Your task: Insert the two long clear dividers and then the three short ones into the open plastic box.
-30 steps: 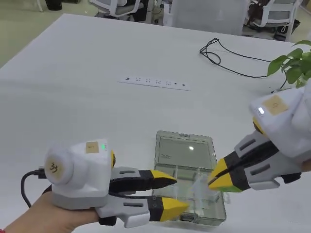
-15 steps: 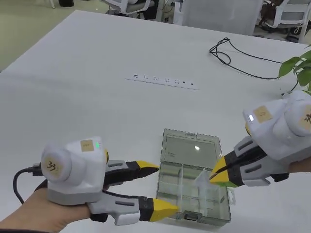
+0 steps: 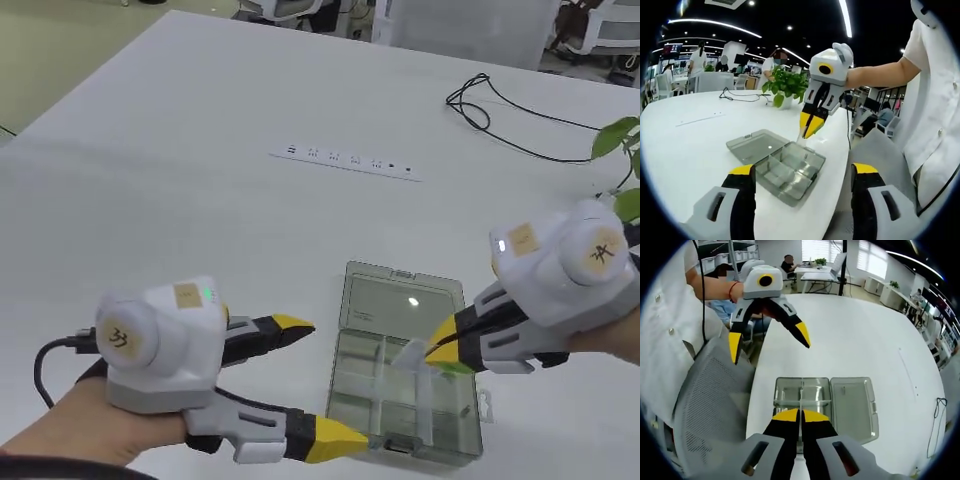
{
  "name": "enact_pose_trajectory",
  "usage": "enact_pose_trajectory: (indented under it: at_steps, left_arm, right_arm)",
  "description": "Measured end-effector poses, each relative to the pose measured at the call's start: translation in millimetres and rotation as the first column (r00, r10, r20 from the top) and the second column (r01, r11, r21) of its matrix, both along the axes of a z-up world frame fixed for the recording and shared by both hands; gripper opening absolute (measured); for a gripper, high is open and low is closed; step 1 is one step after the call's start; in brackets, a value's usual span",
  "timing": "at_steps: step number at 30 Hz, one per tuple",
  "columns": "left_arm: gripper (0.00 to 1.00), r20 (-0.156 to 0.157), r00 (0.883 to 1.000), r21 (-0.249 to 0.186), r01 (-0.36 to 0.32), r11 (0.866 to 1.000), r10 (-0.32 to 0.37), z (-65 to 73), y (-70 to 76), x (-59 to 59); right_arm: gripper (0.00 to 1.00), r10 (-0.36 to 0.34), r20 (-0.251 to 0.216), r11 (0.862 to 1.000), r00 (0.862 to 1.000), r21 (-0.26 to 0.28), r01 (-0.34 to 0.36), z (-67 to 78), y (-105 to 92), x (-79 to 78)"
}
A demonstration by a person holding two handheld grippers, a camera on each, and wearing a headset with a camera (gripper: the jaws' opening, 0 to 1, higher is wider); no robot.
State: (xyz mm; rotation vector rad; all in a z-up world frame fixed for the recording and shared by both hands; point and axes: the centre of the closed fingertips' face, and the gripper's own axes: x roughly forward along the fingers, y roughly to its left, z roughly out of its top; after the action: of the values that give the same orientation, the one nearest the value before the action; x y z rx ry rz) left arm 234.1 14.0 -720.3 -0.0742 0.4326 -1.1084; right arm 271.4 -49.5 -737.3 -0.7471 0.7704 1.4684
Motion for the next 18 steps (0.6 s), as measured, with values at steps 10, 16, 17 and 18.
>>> enact_pose_trajectory:
  at_steps: [10,16,17,18]
  left_arm:
    - [0.93,-0.015,1.0,-0.006,-0.016,1.0,0.015,-5.7,-0.9,2.9]
    - [0.97,-0.013,1.0,-0.014,-0.025,1.0,0.025,-5.4,0.5,5.6]
    - [0.97,-0.013,1.0,-0.016,-0.026,1.0,0.026,-4.9,0.8,6.1]
    - [0.98,-0.022,0.999,-0.021,-0.028,0.999,0.028,-4.5,0.9,6.4]
  right_arm:
    - [0.02,-0.026,-0.039,1.0,0.999,0.012,0.026,-14.2,0.5,4.7]
    - [0.02,-0.032,-0.057,0.999,0.998,0.014,0.033,-21.0,-0.5,3.0]
    - [0.02,-0.034,-0.056,0.999,0.998,0.008,0.034,-23.0,-1.9,3.1]
    - [0.02,-0.035,-0.057,0.999,0.998,0.008,0.035,-23.5,-2.5,3.1]
